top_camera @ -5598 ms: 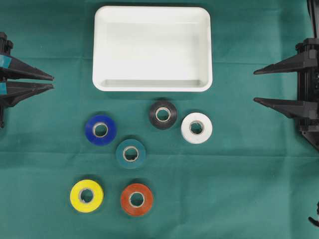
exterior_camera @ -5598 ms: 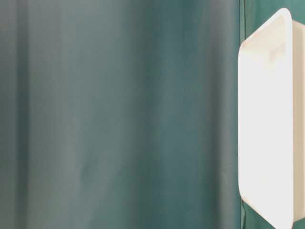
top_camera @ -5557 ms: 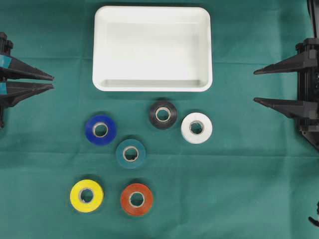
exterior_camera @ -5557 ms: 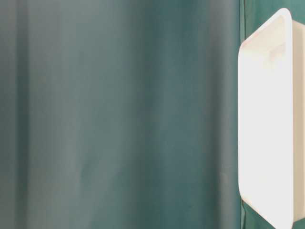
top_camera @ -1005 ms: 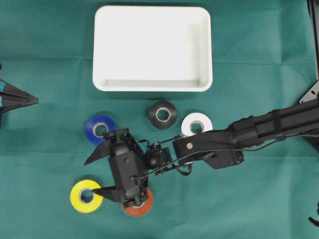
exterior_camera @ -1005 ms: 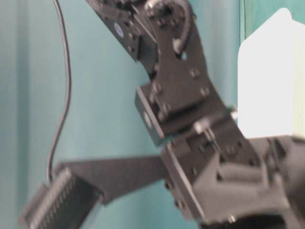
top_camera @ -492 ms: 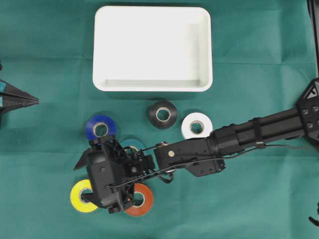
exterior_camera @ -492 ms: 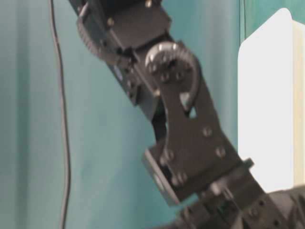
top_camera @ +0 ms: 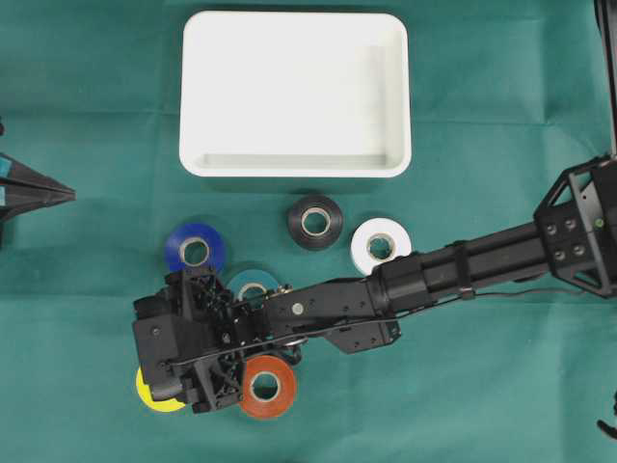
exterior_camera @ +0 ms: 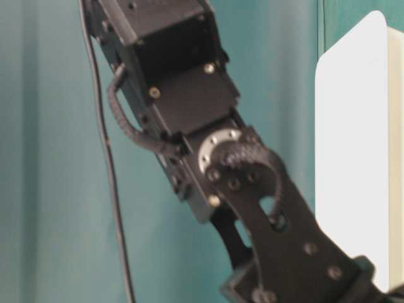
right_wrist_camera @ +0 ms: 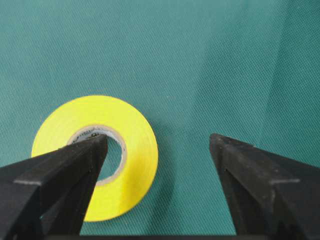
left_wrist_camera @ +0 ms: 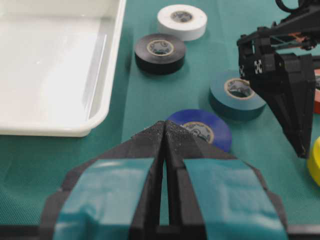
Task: Put the tape into the white case with the right arm.
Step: 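Move the right gripper over the yellow tape roll and lower it, then close the right gripper on the yellow roll's rim and lift it, then carry the yellow roll into the white tray with the right gripper, then open the right gripper to release the yellow roll and retract right, then move the right gripper over the white tape roll and lower it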
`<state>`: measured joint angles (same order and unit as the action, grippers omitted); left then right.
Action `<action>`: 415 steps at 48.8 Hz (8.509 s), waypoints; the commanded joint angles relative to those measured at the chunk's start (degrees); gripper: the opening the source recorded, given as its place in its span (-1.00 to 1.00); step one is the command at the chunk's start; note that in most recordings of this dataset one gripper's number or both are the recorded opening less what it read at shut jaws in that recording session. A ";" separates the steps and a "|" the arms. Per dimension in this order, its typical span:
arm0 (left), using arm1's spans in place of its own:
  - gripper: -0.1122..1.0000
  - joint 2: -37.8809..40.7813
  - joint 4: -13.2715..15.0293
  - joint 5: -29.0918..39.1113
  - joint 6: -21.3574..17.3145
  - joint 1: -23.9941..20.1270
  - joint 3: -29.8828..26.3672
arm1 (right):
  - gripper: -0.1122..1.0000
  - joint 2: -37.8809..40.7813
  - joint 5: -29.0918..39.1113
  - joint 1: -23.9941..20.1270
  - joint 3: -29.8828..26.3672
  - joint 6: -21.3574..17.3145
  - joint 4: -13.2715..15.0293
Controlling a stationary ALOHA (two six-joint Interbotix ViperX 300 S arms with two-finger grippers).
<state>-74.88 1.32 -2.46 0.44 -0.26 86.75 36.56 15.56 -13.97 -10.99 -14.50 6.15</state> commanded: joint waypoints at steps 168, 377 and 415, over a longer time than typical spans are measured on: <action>-0.79 -1.05 0.09 -0.26 0.18 -0.44 -0.09 | -0.77 -5.45 16.08 24.17 -10.90 -0.79 8.88; -0.79 -1.23 0.00 -0.18 0.35 -1.49 0.09 | 0.35 -82.79 -18.81 21.01 86.92 -6.33 13.27; -0.79 -1.14 0.09 -0.18 0.35 -2.11 0.09 | 0.34 -75.67 -20.57 10.81 84.64 -8.17 13.54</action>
<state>-76.46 1.32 -2.37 0.70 -1.93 87.54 -41.84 -3.52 -2.20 76.11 -22.94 19.51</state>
